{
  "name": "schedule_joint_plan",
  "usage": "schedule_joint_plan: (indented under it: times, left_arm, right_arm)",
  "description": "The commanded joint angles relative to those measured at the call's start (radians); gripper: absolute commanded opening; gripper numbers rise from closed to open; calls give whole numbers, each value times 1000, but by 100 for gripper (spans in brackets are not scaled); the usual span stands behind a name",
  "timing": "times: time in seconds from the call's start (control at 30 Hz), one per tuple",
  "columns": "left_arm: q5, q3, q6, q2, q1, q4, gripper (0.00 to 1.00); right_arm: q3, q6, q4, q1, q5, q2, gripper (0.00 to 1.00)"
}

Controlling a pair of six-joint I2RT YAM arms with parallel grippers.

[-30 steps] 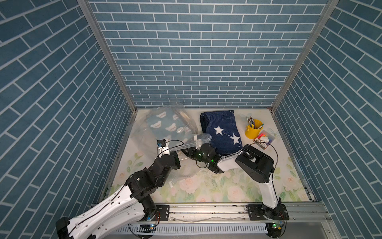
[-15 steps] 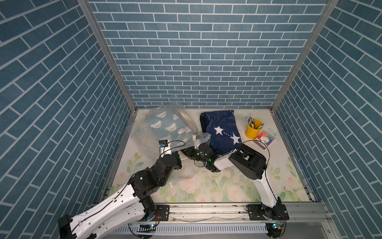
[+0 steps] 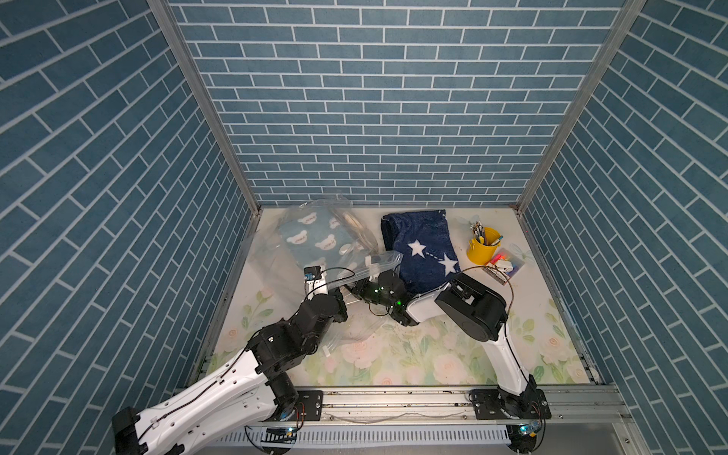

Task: Take the blanket out of the vacuum bag
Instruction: Take out the blanket from the vacuum bag.

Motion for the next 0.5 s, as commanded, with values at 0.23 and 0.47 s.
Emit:
schedule_joint_plan:
  times: [0.23, 0.47]
  left_arm:
    - [-22, 4, 12, 0, 3, 2, 1]
    - [-19, 17, 23, 20, 3, 9, 1]
  right_arm:
    - [45, -37, 10, -2, -63, -104, 4]
    - [80, -43, -11, -5, -92, -106, 5]
